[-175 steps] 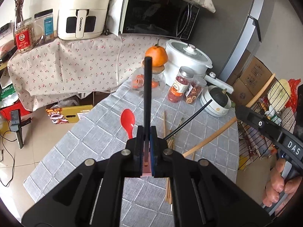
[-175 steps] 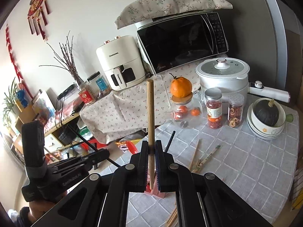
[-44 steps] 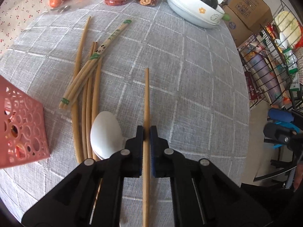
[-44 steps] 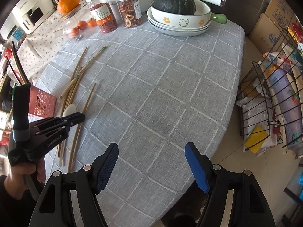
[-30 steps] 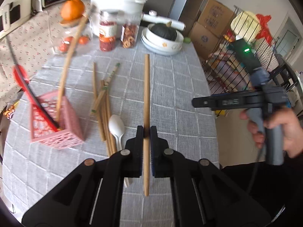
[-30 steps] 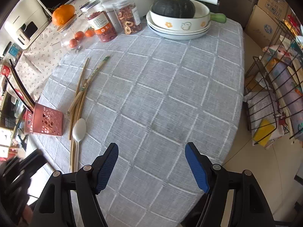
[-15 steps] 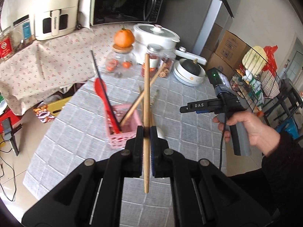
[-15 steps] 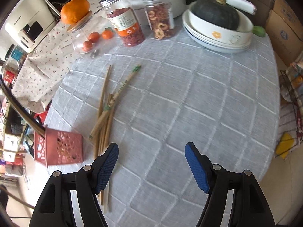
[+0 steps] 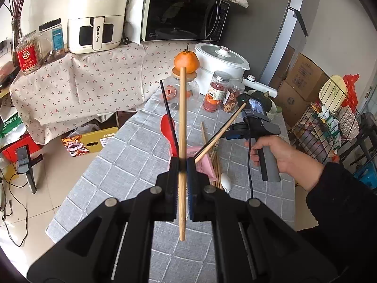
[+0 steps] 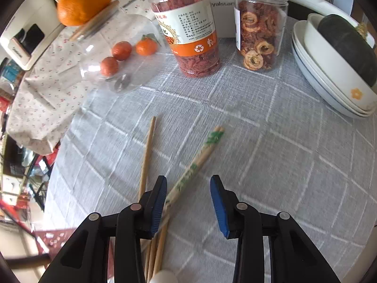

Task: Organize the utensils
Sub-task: 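Carry the wooden chopstick up with the left tool while the right tool grasps a green-printed chopstick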

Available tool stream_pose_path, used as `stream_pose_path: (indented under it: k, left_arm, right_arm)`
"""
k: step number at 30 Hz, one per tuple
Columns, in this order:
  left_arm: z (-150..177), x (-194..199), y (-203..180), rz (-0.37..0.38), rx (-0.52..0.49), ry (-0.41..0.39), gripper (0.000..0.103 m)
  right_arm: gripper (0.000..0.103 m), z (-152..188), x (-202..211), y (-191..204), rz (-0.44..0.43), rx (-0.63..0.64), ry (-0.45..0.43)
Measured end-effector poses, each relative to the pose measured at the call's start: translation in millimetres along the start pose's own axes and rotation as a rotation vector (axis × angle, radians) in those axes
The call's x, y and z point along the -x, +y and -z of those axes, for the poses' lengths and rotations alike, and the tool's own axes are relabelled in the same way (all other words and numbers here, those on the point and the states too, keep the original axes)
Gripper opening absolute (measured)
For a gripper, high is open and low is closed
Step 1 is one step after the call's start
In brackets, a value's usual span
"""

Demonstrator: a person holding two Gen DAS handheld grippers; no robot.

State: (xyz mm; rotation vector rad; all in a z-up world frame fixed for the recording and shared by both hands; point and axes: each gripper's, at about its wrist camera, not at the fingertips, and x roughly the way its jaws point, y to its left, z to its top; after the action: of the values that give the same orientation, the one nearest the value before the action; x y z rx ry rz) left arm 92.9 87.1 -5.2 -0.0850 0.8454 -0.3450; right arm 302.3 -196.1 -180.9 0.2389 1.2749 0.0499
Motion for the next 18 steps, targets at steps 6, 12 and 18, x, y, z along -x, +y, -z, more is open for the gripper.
stream_pose_path:
  k: [6, 12, 18]
  left_arm:
    - [-0.1, -3.0, 2.8, -0.003, 0.007, 0.014, 0.007]
    - [-2.3, 2.0, 1.5, -0.002, 0.025, -0.013, 0.007]
    - [-4.5, 6.9, -0.8, -0.003, 0.047, -0.05, 0.007]
  right_arm:
    - [0.014, 0.5, -13.1, 1.6, 0.088, 0.059, -0.011]
    - [0.005, 21.6, -1.4, -17.7, 0.058, 0.036, 0.022]
    - [0.005, 48.4, 46.9, -32.9, 0.027, 0.013, -0.067]
